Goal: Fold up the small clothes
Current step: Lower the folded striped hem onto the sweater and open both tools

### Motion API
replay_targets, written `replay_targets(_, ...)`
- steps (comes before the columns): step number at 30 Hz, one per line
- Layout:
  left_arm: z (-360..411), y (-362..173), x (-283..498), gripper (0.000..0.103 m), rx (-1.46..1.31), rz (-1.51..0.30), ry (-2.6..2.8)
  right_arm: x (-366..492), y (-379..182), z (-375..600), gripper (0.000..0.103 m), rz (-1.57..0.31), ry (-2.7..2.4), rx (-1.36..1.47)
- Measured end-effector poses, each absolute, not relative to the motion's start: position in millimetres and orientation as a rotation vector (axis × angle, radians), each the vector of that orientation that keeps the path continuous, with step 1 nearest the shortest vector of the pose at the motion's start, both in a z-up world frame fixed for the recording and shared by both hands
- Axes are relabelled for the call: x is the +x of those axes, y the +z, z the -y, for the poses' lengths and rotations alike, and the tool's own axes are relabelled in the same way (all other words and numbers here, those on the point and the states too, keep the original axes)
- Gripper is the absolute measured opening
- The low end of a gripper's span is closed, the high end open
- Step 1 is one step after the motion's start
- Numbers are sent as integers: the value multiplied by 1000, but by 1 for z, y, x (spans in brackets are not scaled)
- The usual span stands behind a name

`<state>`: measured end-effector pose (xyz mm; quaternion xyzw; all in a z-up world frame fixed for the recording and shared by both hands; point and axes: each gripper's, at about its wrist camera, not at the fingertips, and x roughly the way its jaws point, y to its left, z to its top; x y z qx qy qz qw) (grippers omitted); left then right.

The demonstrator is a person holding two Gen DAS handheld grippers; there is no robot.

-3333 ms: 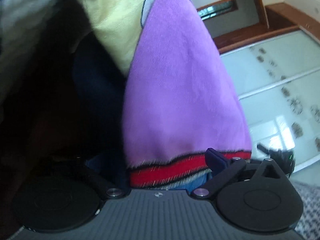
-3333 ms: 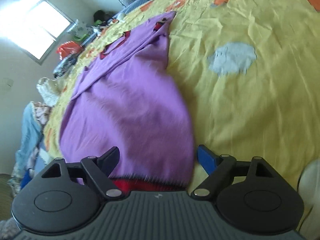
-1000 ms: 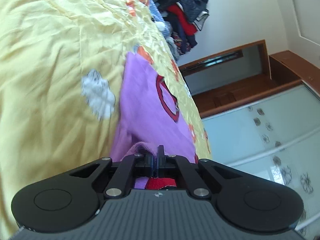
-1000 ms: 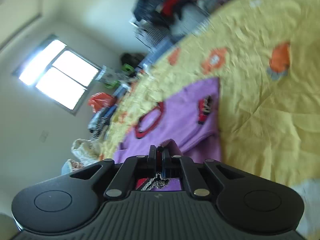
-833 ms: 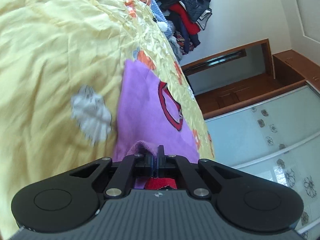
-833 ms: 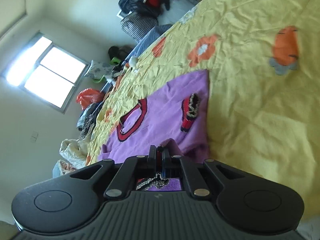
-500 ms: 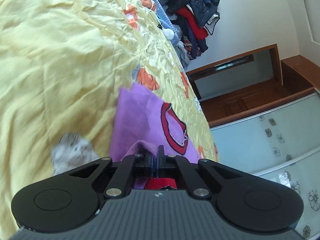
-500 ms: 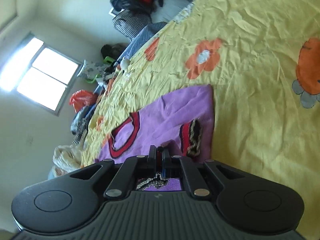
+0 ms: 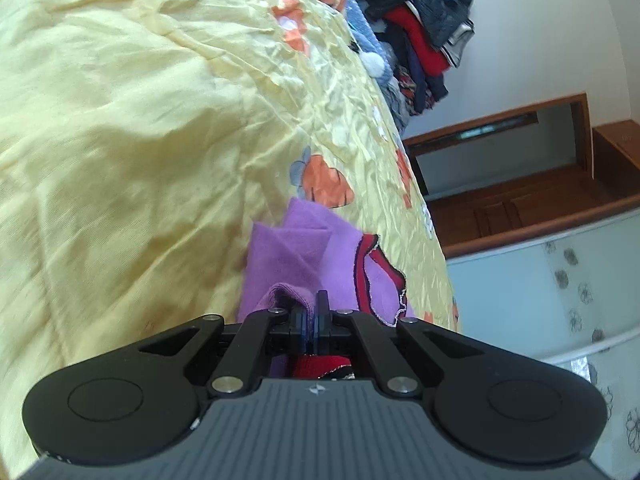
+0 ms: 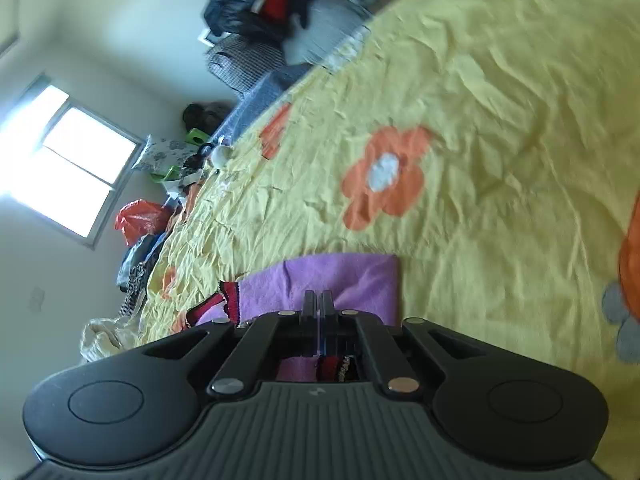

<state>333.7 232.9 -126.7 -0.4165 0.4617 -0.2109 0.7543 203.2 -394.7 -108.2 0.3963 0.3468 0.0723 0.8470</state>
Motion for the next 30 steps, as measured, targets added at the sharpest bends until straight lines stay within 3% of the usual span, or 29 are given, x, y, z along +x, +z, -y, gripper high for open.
replay_targets(2, -229, -127, 340, 2, -885, -1021, -453, 203, -103, 385, 7, -733, 186, 754)
replay_targets(4, -225, -126, 345, 2, -876, -1032, -457, 201, -92, 371, 23, -716, 179, 614)
replay_targets(5, -225, -127, 348, 2, -883, -1043, -447, 201, -86, 365, 48, -702, 205, 550)
replay_targets(6, -226, -128, 351, 2, -900, -1041, -438, 200, -81, 358, 79, -688, 221, 492)
replay_targets(7, -228, -129, 353, 2, -915, -1040, -435, 198, -76, 352, 87, -656, 222, 436)
replay_targets(8, -229, -128, 355, 2, -919, -1038, -430, 194, -71, 346, 88, -626, 233, 384)
replay_targets(13, -229, -125, 360, 3, -915, -1032, -434, 201, -77, 300, 85, -676, 278, 52)
replay_targets(14, -228, -123, 360, 3, -909, -1027, -434, 204, -82, 292, 38, -695, 253, -26)
replay_targets(15, -229, -120, 359, 3, -915, -1024, -422, 209, -88, 289, 4, -732, 207, -51)
replay_targets(22, -231, -117, 362, 3, -895, -1012, -393, 207, -74, 305, 4, -649, 190, 64)
replay_targets(30, -236, -135, 364, 3, -946, -984, -367, 232, -108, 324, 4, -698, 98, 164)
